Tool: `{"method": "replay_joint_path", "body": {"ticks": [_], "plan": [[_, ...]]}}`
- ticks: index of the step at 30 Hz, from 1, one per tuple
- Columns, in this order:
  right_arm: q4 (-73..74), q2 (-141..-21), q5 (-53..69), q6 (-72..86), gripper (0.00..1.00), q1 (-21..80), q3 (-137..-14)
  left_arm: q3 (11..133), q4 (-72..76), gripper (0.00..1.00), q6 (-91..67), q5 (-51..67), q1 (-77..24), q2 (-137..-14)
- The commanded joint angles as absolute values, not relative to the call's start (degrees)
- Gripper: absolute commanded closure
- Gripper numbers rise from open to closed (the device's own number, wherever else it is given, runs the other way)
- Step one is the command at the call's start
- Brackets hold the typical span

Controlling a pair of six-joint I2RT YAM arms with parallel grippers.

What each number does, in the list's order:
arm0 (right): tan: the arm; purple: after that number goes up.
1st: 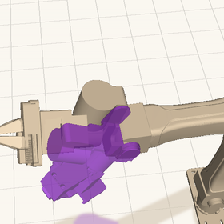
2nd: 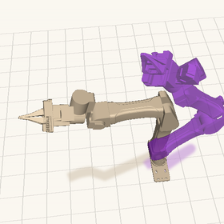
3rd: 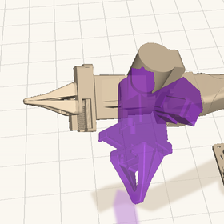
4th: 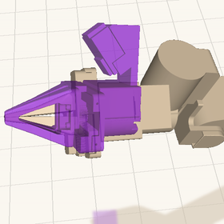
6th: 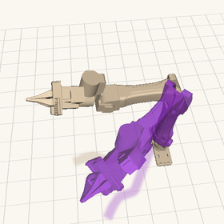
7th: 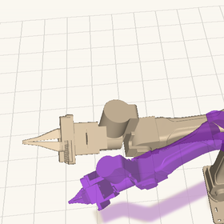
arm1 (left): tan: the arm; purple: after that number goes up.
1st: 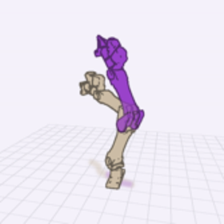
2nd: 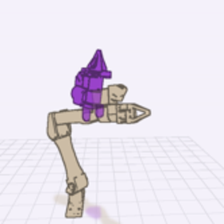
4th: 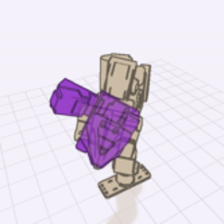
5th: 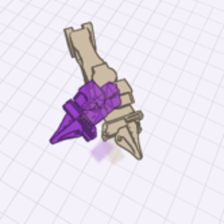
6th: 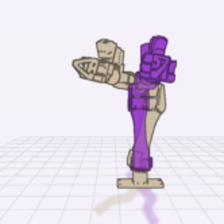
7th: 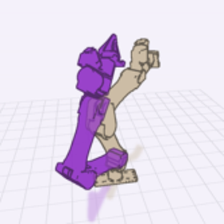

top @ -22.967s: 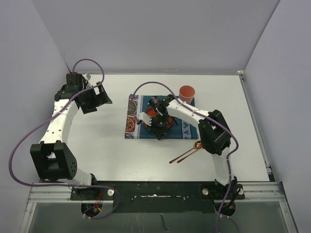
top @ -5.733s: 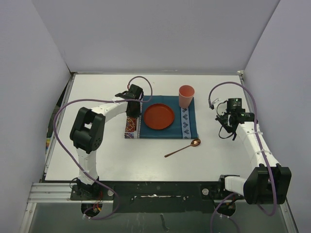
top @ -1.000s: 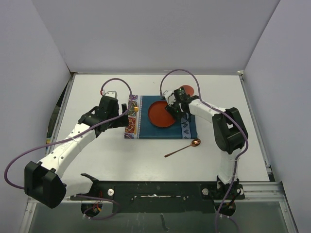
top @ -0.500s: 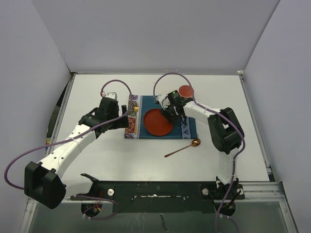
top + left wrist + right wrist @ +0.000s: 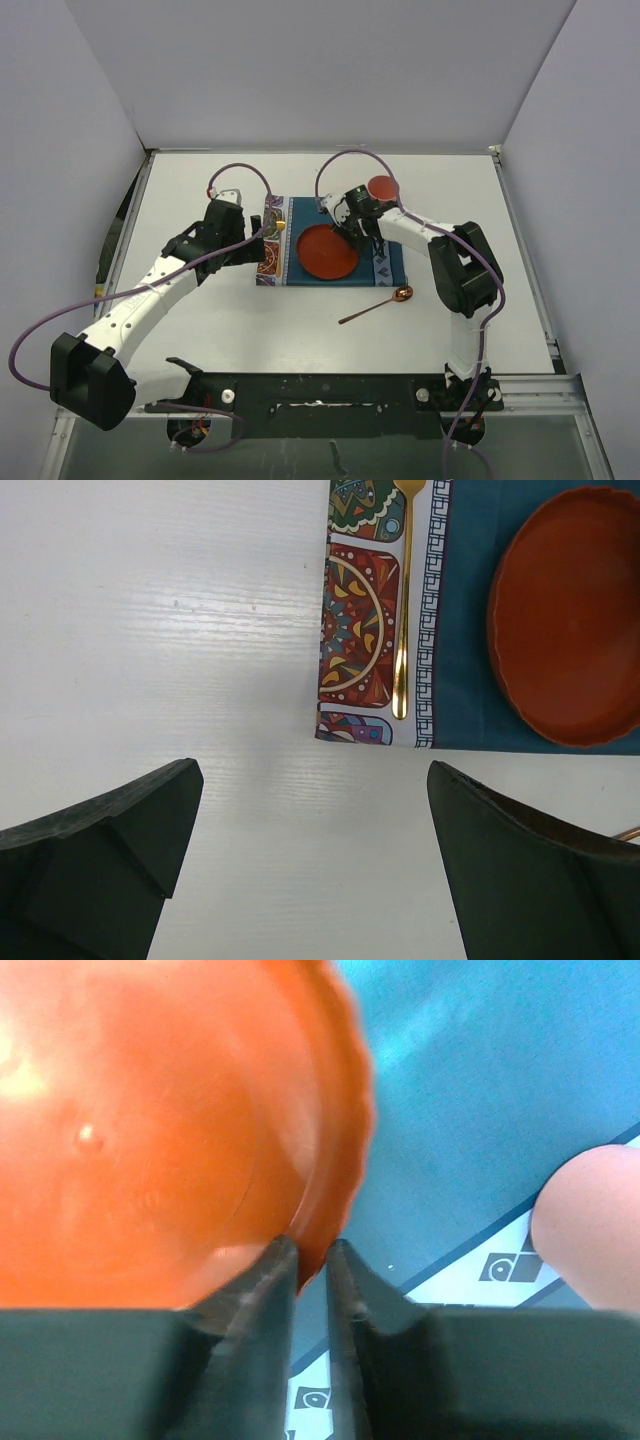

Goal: Set the dinner table for one person
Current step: Adjust the plate on the napkin.

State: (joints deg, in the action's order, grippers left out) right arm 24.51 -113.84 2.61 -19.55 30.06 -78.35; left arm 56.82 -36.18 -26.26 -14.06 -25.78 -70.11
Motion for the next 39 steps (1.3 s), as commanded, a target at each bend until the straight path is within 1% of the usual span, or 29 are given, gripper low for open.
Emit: {"method": "replay_joint_path", "body": {"ticks": [1,2,15,25,39], "plan": [[24.5,-112.7,1.4,-20.2,0.98,30.2,-82.9,57.3,-32.7,0.02,-25.7,-13.1,-25.4,-69.3],[25.3,-113.3,1.6,-20.2,1.00,30.2,-84.2,57.0,-32.7,0.02,-25.8,-13.1,-25.4,-69.2],[28.1,-117.7,1.5,-21.4,1.00,30.2,-94.4,55.7,-32.6,0.02,-26.0,-12.7,-24.8,-68.1],[26.4,-121.7,0.4,-23.4,1.00,30.0,-97.2,53.5,-33.5,0.02,-26.5,-12.3,-24.4,-66.5],[26.0,-123.6,-0.1,-24.9,1.00,29.9,-99.4,53.0,-32.9,0.02,-26.5,-11.7,-23.7,-67.5]]}}
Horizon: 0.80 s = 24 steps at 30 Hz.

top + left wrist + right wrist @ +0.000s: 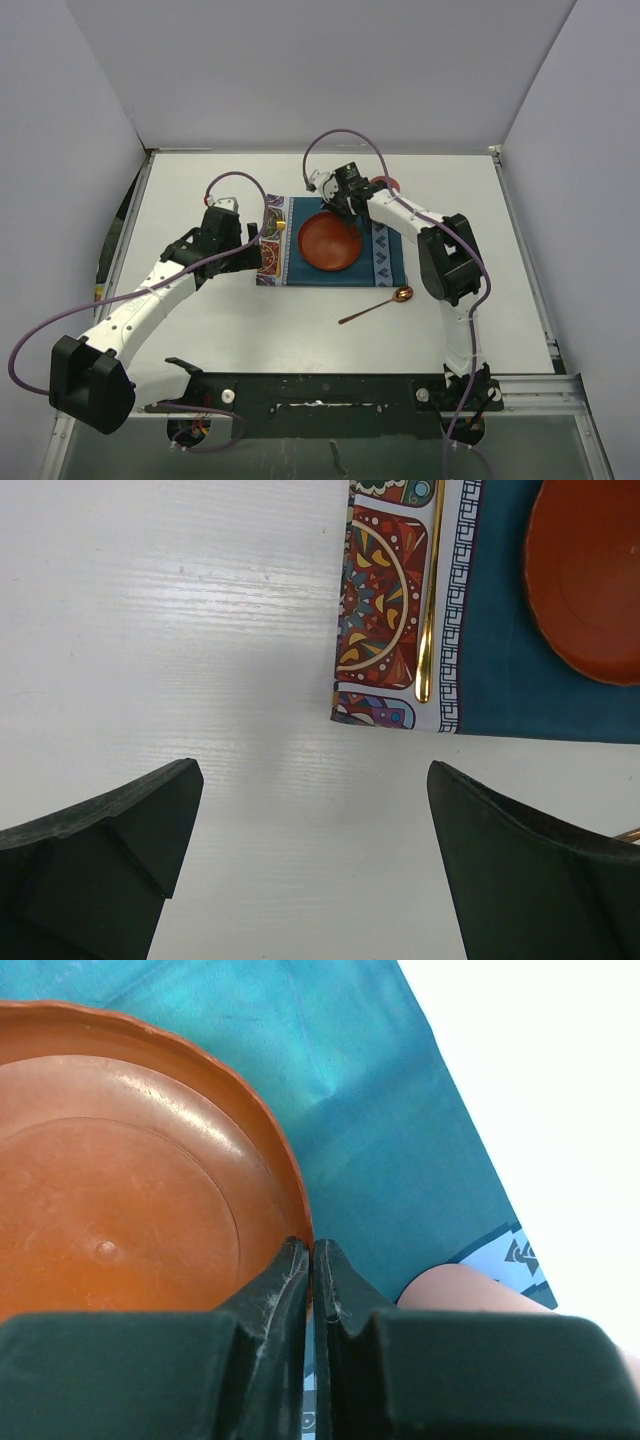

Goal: Set the dinner table for one person
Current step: Adjust the plate on the napkin.

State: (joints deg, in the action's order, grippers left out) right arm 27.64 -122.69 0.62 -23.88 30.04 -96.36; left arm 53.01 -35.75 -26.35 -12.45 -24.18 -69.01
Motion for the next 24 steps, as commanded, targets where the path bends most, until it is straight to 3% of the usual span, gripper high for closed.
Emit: {"method": "replay_joint_path", "body": {"ticks": [1,18,24], "plan": [[26.0,-123.7,0.0,-24.9,1.00,29.9,-99.5,53.0,-32.8,0.02,-26.5,-11.7,-23.7,-67.5],[27.2,-126.2,1.0,-23.8,1.00,30.2,-102.5,52.9,-32.8,0.02,-26.6,-11.3,-23.5,-67.8],[27.3,-125.3,0.7,-24.1,0.81,30.2,-102.4,53.2,-32.7,0.02,-26.9,-10.8,-23.4,-68.0]]}}
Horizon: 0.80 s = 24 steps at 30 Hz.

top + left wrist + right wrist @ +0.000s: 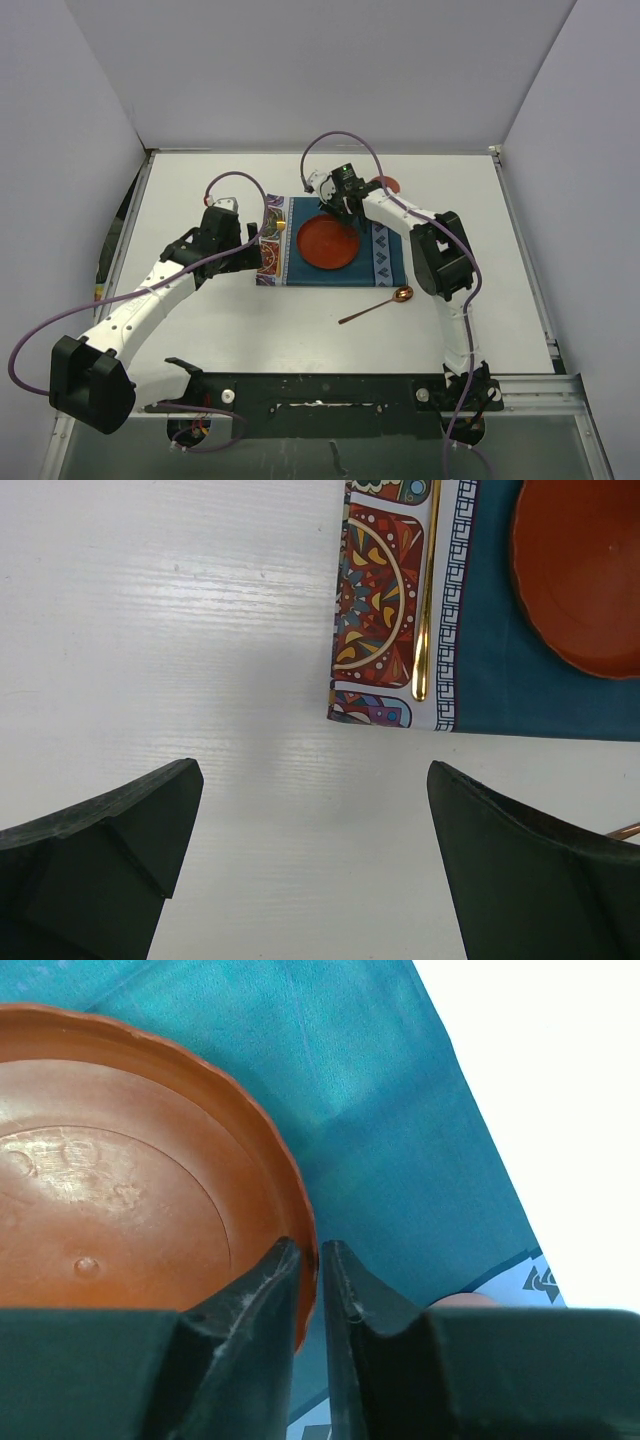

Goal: Set the dinner table for one person
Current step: Adjust the plate on the napkin.

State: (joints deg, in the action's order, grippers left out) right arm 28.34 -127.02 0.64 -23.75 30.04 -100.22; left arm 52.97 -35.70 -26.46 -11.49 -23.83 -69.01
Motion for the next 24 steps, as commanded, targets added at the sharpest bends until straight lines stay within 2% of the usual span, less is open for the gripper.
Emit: {"method": "replay_joint_path", "body": {"ticks": [1,9,14,21,22,23,24], "plan": [[27.3,-125.0,0.6,-24.3,0.79,30.2,-102.3,53.3,-32.7,0.02,-26.9,-10.7,-23.4,-68.0],[26.3,-122.9,-1.4,-25.3,0.65,30.2,-101.6,53.3,-32.8,0.02,-27.1,-10.5,-23.4,-67.2],[26.4,-121.1,-4.7,-27.2,0.55,30.2,-105.1,53.7,-33.7,0.02,-26.8,-10.9,-23.4,-66.0],[34.1,-116.0,-6.8,-27.4,0.51,31.2,-114.0,55.5,-35.7,0.02,-24.8,-12.3,-23.3,-62.8],[35.9,-114.2,-7.3,-26.0,0.51,32.0,-114.1,56.2,-36.1,0.06,-24.1,-12.1,-23.3,-62.3],[38.2,-112.4,-7.2,-24.4,0.53,32.6,-113.6,56.6,-35.9,0.16,-22.9,-10.9,-23.3,-61.7],[40.2,-109.4,-6.6,-22.9,0.54,33.5,-111.4,56.9,-35.5,0.33,-22.0,-8.1,-23.3,-60.9]]}}
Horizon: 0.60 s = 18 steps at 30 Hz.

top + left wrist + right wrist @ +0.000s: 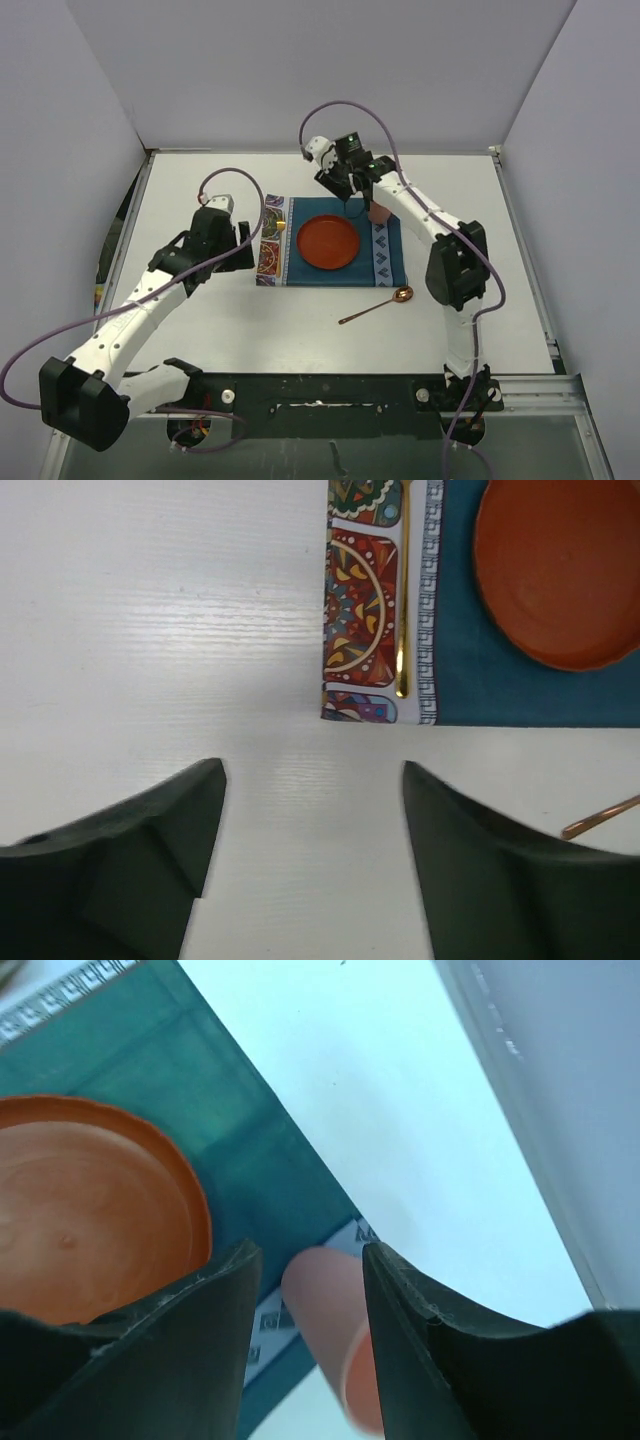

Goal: Set the dinner table for one person
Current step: Adjust the plate on the napkin, then pick up the spoon from the center of the board.

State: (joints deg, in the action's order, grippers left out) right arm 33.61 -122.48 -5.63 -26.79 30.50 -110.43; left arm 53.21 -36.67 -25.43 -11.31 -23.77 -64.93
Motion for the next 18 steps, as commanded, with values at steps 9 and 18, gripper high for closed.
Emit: {"method": "replay_joint_path", "body": {"ticks": [9,18], "plan": [[35.8,-87.8,-10.0,-26.2,0.75,23.7,-85.7,56.8,-23.8,1.00,-19.4,10.7,-42.6,-76.6],[33.7,-76.9,-3.9,-22.4,0.70,7.4,-75.6,65.9,-20.4,0.02,-14.9,0.5,-64.1,-95.2]]}}
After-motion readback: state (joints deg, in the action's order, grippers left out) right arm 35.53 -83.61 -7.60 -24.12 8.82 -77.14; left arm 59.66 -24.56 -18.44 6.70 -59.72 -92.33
